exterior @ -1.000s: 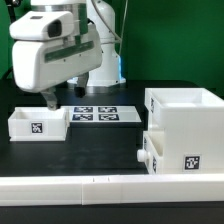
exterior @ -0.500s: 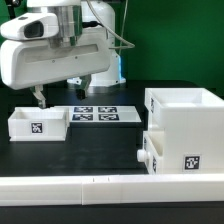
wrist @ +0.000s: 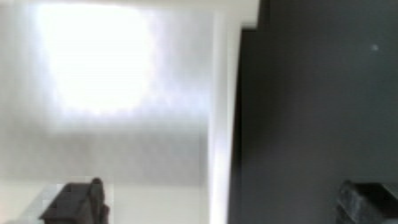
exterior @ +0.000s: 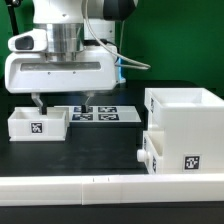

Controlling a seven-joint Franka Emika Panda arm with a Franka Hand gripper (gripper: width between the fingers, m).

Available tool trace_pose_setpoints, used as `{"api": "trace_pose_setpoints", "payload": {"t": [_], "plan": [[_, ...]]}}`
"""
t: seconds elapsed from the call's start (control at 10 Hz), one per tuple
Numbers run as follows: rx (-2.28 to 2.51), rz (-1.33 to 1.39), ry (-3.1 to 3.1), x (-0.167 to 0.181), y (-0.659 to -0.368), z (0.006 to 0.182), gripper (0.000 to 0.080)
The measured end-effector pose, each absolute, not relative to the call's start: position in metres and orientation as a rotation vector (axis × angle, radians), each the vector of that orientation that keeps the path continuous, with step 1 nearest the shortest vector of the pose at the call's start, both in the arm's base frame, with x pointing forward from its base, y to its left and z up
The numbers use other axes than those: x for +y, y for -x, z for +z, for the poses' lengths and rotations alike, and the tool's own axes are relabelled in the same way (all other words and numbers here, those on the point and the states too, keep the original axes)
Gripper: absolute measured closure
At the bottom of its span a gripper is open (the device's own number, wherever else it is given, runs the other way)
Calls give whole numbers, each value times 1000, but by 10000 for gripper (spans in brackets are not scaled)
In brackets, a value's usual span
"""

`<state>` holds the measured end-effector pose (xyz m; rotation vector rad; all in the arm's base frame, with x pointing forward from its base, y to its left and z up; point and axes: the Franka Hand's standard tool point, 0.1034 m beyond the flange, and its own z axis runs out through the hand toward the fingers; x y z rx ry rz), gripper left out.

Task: Assemble drawer

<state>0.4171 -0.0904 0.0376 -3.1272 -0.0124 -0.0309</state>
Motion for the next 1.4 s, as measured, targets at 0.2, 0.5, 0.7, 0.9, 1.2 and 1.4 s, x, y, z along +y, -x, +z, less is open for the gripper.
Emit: {"api": "trace_pose_setpoints", "payload": {"t": [0.2,0.5,0.7,0.9,1.2,1.4], "plan": [[74,-17,3120,-94,-411,29,150],[56,-21,3122,-94,-408,25,150],[57,-19,3122,-94,-408,24,150],[37,10,3118,-96,-402,15,150],[11,15,3119,-89,-396,6,150],[7,9,3120,-86,-397,6,150]]}}
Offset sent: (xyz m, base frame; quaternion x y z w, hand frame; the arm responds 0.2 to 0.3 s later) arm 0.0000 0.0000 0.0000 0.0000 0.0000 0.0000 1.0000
